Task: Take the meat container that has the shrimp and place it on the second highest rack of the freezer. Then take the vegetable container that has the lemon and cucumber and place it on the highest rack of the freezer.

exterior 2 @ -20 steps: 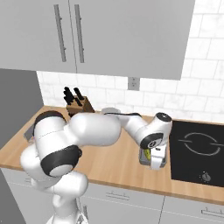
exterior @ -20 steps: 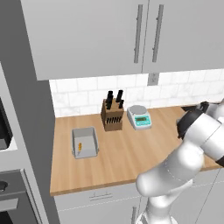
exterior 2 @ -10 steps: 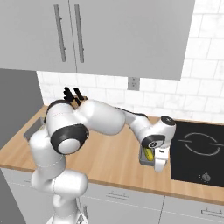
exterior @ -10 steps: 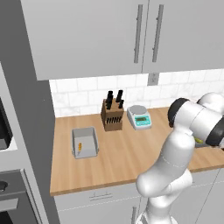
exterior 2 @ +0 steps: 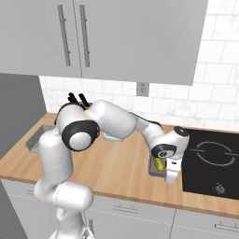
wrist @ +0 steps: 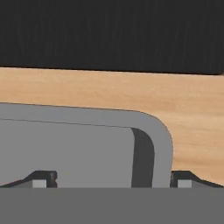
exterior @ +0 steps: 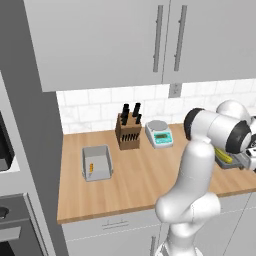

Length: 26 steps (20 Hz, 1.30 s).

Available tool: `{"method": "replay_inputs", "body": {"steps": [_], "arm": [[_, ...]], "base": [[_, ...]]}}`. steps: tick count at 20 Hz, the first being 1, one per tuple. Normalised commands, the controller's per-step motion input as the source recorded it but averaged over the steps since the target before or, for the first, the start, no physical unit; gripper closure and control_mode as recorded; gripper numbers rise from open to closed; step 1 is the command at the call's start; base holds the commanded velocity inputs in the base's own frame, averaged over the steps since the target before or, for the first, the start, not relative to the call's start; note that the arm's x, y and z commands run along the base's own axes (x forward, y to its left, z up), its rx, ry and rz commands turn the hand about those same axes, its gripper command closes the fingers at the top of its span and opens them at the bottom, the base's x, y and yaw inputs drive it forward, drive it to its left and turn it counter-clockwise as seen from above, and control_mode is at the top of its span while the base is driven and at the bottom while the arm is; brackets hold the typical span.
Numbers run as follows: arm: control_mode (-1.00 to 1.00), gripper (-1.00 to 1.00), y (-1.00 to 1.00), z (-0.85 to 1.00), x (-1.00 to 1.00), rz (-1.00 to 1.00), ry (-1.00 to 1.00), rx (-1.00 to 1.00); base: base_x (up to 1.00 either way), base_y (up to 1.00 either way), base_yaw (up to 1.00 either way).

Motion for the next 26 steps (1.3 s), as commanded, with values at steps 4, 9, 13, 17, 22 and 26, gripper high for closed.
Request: {"method": "replay_inputs", "body": {"steps": [4,9,13,17,22,26], "arm": [[-1.00,1.00,0.00,-0.28,0.00,0.00,0.00,0.00],[-1.00,1.00,0.08,-0.07,0.16,-0.01,0.00,0.00],[-1.00,1.00,0.05,0.07,0.00,-0.01,0.03,0.00],[-1.00,1.00,0.10,0.58,-0.04,0.00,0.00,0.00],[-1.00,1.00,0.32,0.79,-0.22,0.00,-0.04,-0.03],[-1.00,1.00,0.74,0.31,-0.41,0.06,-0.16,-0.12]], "base": [[0.00,0.00,0.00],[0.00,0.00,0.00],[0.00,0.00,0.00],[0.00,0.00,0.00],[0.00,0.00,0.00],[0.00,0.00,0.00]]}}
